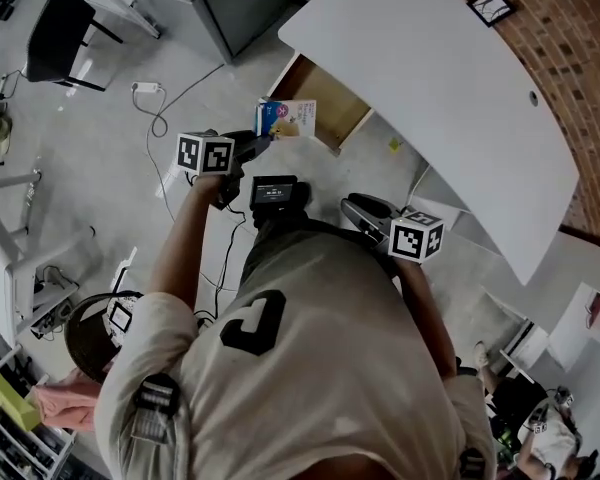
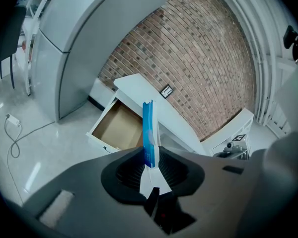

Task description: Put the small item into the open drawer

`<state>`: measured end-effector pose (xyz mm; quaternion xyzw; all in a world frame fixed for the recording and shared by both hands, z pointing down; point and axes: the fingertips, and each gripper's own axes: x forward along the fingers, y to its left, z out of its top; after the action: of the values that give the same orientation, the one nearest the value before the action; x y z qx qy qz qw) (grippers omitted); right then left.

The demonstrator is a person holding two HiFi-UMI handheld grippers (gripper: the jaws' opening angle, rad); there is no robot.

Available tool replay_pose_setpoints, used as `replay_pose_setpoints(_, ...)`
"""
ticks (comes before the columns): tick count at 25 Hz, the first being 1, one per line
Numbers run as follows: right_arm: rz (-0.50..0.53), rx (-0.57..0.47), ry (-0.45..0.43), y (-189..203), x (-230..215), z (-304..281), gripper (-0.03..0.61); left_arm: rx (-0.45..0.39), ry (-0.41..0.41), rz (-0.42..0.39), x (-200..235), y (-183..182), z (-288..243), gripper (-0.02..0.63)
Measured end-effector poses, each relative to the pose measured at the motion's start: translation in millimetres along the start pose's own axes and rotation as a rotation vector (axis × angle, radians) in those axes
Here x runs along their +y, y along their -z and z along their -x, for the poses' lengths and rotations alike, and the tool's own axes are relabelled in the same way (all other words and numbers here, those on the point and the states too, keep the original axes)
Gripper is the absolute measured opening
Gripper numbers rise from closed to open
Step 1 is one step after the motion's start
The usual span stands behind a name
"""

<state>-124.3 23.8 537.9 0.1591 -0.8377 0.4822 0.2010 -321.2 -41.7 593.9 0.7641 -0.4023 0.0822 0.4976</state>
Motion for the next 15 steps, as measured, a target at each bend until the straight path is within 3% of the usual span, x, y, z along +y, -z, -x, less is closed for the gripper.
replay_pose_setpoints(10,-0.036,0.064,-0.035,4.0,-2.0,-9.1,0.098,0.067,0.005,-0.013,-0.6,0.3,-19.2,0.078)
replay_pose_setpoints(15,-0.067,0.027,-0.074,-6.9,-16.8,0.1,0.096,0.116,-0.030,-0.053,-10.5,-6.0,-40.1,0.078)
